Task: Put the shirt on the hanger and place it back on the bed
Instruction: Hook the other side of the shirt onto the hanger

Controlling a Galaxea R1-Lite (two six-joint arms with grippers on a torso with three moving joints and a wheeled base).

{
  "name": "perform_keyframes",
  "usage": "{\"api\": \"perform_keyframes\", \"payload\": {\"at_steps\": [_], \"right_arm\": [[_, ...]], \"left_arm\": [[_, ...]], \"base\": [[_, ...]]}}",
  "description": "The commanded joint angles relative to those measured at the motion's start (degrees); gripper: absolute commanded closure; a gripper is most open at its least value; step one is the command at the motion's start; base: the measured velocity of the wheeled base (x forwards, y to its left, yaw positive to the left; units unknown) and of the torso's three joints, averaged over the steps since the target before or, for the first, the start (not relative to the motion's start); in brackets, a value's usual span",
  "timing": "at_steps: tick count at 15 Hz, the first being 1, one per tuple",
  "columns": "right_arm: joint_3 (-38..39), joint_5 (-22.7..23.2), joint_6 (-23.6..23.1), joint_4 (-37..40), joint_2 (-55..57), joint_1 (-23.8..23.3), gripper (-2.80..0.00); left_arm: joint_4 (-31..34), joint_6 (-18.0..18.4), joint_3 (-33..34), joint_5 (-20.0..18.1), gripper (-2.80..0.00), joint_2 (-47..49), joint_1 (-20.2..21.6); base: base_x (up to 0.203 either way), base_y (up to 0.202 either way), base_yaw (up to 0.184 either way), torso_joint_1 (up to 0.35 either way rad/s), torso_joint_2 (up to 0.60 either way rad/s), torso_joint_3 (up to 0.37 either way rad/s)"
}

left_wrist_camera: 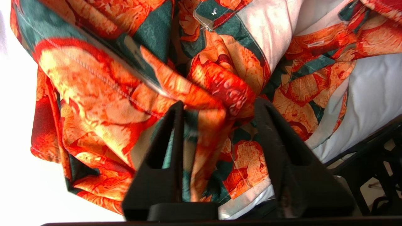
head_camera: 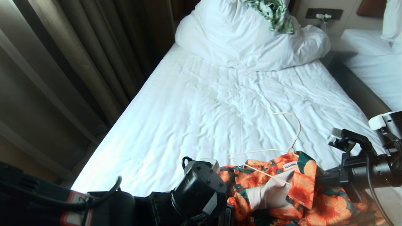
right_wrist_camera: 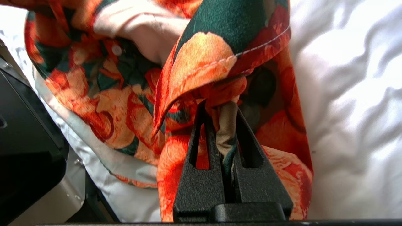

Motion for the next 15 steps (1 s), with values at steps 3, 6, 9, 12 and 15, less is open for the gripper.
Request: {"api": "perform_keyframes", "payload": {"at_steps": [3, 6, 9, 12, 15], "right_arm": [[3.47, -0.92, -0.34, 0.06, -0.44, 0.07, 0.00], [6.54, -2.46, -0.34, -0.70, -0.85, 0.28, 0.00], [9.62, -3.96, -0.34, -1.17, -1.78, 0.25, 0.00], [12.58, -4.34, -0.33, -3.33, -2.43, 0.12, 0.00], [14.28, -4.40, -0.33, -6.88, -1.85, -0.64, 0.00]], "left_arm": [[1.42, 0.75, -2.50, 0.31, -2.80, -1.72, -0.84], [8.05, 1.23, -9.34, 0.73, -2.80, -1.84, -2.24], [9.60, 1.42, -12.76, 0.78, -2.80, 1.48, -2.54], [9.17, 2.34, -13.58, 0.60, -2.80, 4.55, -2.69], [9.07, 2.72, -15.16, 0.44, 0.00, 9.01, -2.65]], "base": [[0.000, 0.000, 0.000, 0.000, 0.00, 0.000], [0.000, 0.000, 0.000, 0.000, 0.00, 0.000], [0.000, 0.000, 0.000, 0.000, 0.00, 0.000], [0.000, 0.000, 0.000, 0.000, 0.00, 0.000], [0.000, 0.000, 0.000, 0.000, 0.00, 0.000]]}}
